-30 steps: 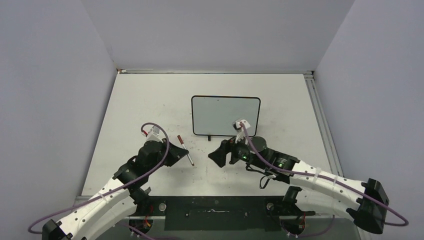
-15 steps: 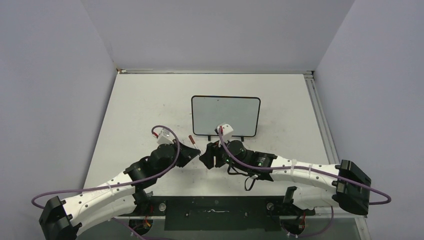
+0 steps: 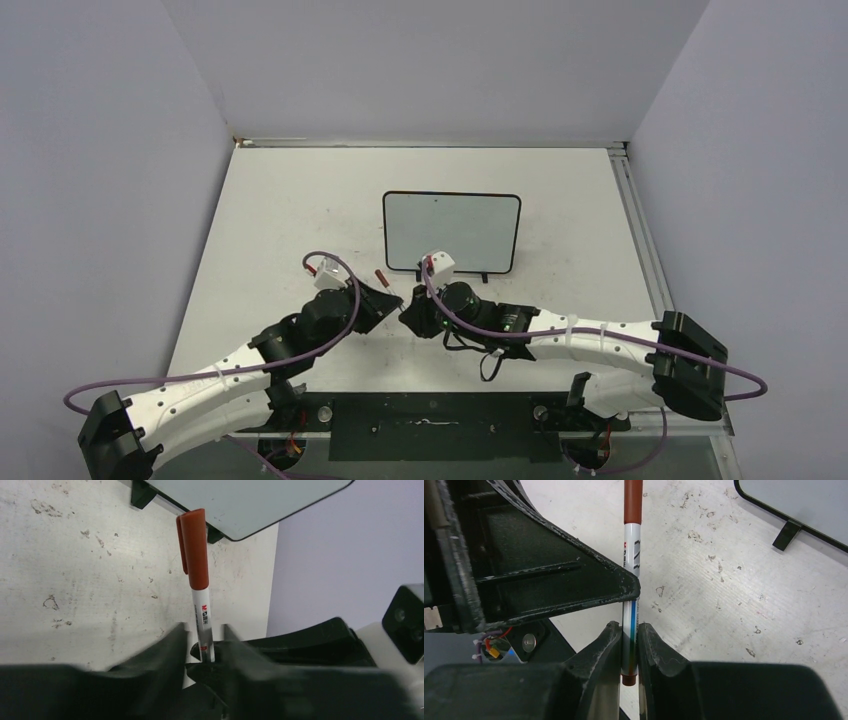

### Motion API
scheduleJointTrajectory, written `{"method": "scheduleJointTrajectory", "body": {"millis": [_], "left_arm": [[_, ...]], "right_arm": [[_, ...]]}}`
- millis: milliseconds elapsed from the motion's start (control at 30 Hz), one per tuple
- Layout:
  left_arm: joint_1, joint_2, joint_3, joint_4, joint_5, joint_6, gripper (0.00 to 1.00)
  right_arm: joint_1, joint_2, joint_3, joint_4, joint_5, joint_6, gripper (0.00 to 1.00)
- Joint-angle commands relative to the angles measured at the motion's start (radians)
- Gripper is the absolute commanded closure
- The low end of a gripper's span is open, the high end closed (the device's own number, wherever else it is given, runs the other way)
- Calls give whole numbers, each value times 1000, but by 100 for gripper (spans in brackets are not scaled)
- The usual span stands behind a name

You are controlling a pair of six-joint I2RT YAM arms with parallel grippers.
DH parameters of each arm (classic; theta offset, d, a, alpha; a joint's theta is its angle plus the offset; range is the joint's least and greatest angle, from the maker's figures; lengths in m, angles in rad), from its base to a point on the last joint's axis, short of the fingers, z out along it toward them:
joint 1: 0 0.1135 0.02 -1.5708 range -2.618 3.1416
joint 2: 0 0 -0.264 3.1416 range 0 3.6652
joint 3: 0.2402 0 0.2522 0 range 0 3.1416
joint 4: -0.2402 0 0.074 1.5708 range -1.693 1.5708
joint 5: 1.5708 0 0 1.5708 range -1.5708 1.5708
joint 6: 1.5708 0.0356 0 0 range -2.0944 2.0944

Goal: Write a sentence on the whiteboard
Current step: Open the whiteboard marker at the center of the board.

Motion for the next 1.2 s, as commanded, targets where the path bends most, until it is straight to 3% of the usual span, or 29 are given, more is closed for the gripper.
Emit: {"method": "scheduleJointTrajectory", "body": {"millis": [0,67,167,267,367,533,667,900,1167], "left_arm": [[-7,-21,41,35,35,104,52],[-7,-34,100,-83,29,187,29],[-3,-69,193,-258,-13,335,17],[-2,-95,270,-330,1,574,14],[-3,-35,371,-382,101,855,15],[-42,98,456,-449,269,1233,15],[-141,129,421,-396,256,1447,15],[-244,78,296,-235,257,1604,14],[-365,107,271,-213,276,1642,14]], "right_arm": [[-5,-54,58,-68,57,-13,95],[-32,-92,70,-170,61,-24,95],[-122,-160,68,-296,-40,-64,95],[-243,-206,96,-459,-209,-130,95],[-318,-215,163,-624,-323,-218,95],[-344,-213,253,-800,-496,-269,95],[-345,-220,267,-892,-616,-271,95],[-343,-229,265,-1001,-752,-280,95],[-323,-186,315,-1077,-869,-341,95]]}}
